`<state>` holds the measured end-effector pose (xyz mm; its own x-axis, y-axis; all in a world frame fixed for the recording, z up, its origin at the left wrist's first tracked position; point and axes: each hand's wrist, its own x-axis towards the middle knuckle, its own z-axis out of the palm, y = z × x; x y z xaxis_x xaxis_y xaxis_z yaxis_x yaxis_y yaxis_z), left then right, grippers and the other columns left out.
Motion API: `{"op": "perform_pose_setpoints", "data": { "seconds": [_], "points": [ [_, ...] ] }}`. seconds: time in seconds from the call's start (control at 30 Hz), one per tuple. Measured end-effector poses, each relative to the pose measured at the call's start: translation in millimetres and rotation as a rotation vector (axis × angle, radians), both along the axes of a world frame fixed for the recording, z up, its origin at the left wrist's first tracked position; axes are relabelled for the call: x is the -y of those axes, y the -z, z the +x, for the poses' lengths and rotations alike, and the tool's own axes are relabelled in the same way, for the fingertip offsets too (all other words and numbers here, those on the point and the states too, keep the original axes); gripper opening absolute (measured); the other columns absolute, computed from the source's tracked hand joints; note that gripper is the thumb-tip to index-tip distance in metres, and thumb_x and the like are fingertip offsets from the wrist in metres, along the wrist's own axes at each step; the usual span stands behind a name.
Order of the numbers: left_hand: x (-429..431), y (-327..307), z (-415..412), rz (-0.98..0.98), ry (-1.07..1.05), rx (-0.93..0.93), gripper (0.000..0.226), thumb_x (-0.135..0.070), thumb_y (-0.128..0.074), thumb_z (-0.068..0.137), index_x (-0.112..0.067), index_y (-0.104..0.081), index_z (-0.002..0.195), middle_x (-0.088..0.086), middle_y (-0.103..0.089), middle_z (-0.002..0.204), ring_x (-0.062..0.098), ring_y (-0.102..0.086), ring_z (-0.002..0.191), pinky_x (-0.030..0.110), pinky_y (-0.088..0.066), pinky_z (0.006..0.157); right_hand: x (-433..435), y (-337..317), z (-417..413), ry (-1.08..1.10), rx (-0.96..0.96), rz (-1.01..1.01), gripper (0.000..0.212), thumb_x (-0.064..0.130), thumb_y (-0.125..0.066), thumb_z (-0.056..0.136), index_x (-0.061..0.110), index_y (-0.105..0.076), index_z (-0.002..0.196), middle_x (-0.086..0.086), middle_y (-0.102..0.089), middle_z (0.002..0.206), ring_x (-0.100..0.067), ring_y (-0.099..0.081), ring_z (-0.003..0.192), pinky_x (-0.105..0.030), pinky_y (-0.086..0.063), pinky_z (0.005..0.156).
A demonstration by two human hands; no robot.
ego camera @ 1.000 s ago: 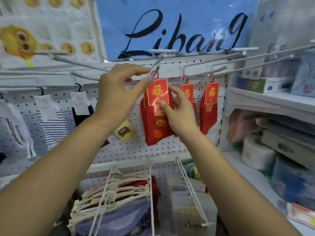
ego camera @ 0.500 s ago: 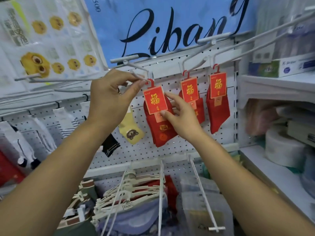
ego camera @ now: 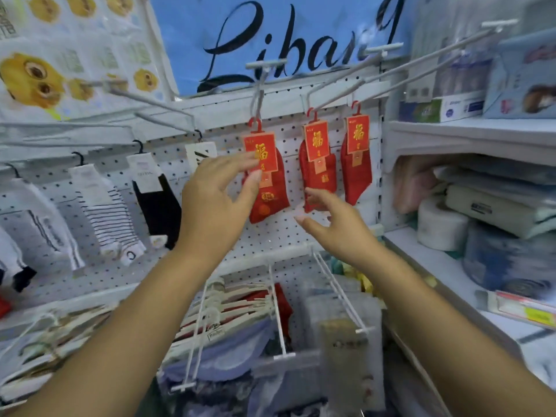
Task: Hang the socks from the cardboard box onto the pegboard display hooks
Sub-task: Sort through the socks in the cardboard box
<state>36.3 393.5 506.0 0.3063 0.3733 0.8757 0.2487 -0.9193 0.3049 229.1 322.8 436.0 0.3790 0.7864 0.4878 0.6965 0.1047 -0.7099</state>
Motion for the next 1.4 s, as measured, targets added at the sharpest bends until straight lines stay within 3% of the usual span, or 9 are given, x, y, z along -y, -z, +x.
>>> {"op": "perform_pose_setpoints", "data": {
  "seconds": [0.13, 0.3, 0.43, 0.6, 0.7, 0.9, 1.03, 1.27, 1.4],
  "points": [
    [27.7, 44.8, -22.3, -0.059, 0.090, -0.089, 0.022, -0.025, -0.072, 0.094, -0.019, -0.075, 0.115, -0.013, -0.065, 0.124, 0.003, -0.055, 0.121, 0.037, -0.043, 0.111, 64.2, 18.7, -24.0, 0.148, 0.105, -0.020, 0.057, 0.048, -0.067, 0.091, 0.027, -0.053, 0.143, 0.009, -0.055, 0.143, -0.008, -0.048, 0.132, -0.033, -0.039, 0.113],
    [71.1, 104.6, -62.8, -0.192, 0.253, -0.198, 0.031, -0.030, -0.071, 0.094, -0.016, -0.072, 0.122, -0.011, -0.064, 0.127, 0.005, -0.055, 0.122, 0.017, -0.038, 0.109, 158.4, 70.8, -70.0, 0.344, 0.149, 0.000, 0.050, 0.043, -0.074, 0.089, 0.020, -0.062, 0.132, 0.012, -0.060, 0.127, -0.015, -0.058, 0.120, -0.033, -0.048, 0.102],
    [107.4, 160.1, -91.6, -0.284, 0.380, -0.300, 0.032, -0.030, -0.070, 0.094, -0.013, -0.072, 0.121, -0.010, -0.063, 0.125, -0.001, -0.050, 0.118, 0.004, -0.031, 0.104, 239.6, 129.4, -118.0, 0.454, 0.117, -0.194, 0.050, 0.041, -0.073, 0.089, 0.022, -0.061, 0.134, 0.016, -0.056, 0.127, -0.007, -0.050, 0.122, -0.006, -0.031, 0.103],
    [158.1, 248.0, -119.1, -0.453, 0.446, -0.535, 0.038, -0.036, -0.066, 0.092, -0.013, -0.071, 0.121, -0.001, -0.067, 0.131, 0.017, -0.058, 0.121, 0.018, -0.037, 0.108, 333.5, 207.4, -172.4, 0.553, -0.056, -0.473, 0.057, 0.055, -0.066, 0.087, 0.023, -0.061, 0.135, 0.012, -0.061, 0.120, -0.016, -0.059, 0.111, -0.029, -0.044, 0.099],
    [189.7, 297.6, -128.2, -0.547, 0.477, -0.765, 0.050, -0.039, -0.063, 0.088, -0.010, -0.068, 0.128, 0.006, -0.064, 0.138, 0.028, -0.057, 0.127, 0.039, -0.043, 0.109, 383.7, 243.5, -195.1, 0.649, -0.193, -0.591, 0.048, 0.045, -0.071, 0.087, 0.021, -0.065, 0.129, 0.012, -0.062, 0.121, -0.013, -0.055, 0.118, -0.024, -0.036, 0.097],
    [234.6, 362.3, -126.7, -0.536, 0.518, -1.175, 0.072, -0.061, -0.049, 0.090, -0.015, -0.053, 0.145, 0.006, -0.044, 0.158, 0.028, -0.041, 0.145, 0.048, -0.036, 0.117, 462.9, 318.3, -199.9, 0.845, -0.552, -0.757, 0.044, 0.036, -0.072, 0.093, 0.014, -0.064, 0.130, 0.004, -0.064, 0.114, -0.015, -0.060, 0.103, -0.026, -0.042, 0.086],
    [255.1, 391.7, -94.0, -0.530, 0.525, -1.334, 0.069, -0.056, -0.053, 0.095, -0.014, -0.046, 0.150, 0.007, -0.037, 0.161, 0.029, -0.037, 0.147, 0.046, -0.034, 0.117, 488.0, 373.8, -173.1, 0.930, -0.802, -0.773, 0.051, 0.047, -0.072, 0.089, 0.014, -0.065, 0.127, -0.001, -0.070, 0.116, -0.022, -0.067, 0.106, -0.044, -0.054, 0.097],
    [272.4, 455.0, -2.7, -0.573, 0.459, -1.512, 0.067, -0.054, -0.055, 0.094, -0.016, -0.046, 0.148, 0.010, -0.050, 0.149, 0.031, -0.050, 0.133, 0.048, -0.045, 0.106, 460.4, 452.6, -94.2, 0.947, -1.118, -0.696, 0.052, 0.040, -0.073, 0.091, 0.004, -0.064, 0.128, -0.010, -0.069, 0.122, -0.024, -0.066, 0.111, -0.041, -0.053, 0.100],
    [281.8, 486.9, 40.7, -0.588, 0.446, -1.553, 0.073, -0.050, -0.057, 0.097, -0.019, -0.031, 0.158, 0.009, -0.021, 0.168, 0.032, -0.029, 0.151, 0.048, -0.032, 0.119, 421.9, 494.2, -54.6, 0.956, -1.322, -0.590, 0.063, 0.033, -0.077, 0.088, 0.005, -0.051, 0.138, -0.012, -0.066, 0.126, -0.025, -0.065, 0.113, -0.041, -0.051, 0.104]
  ]
}}
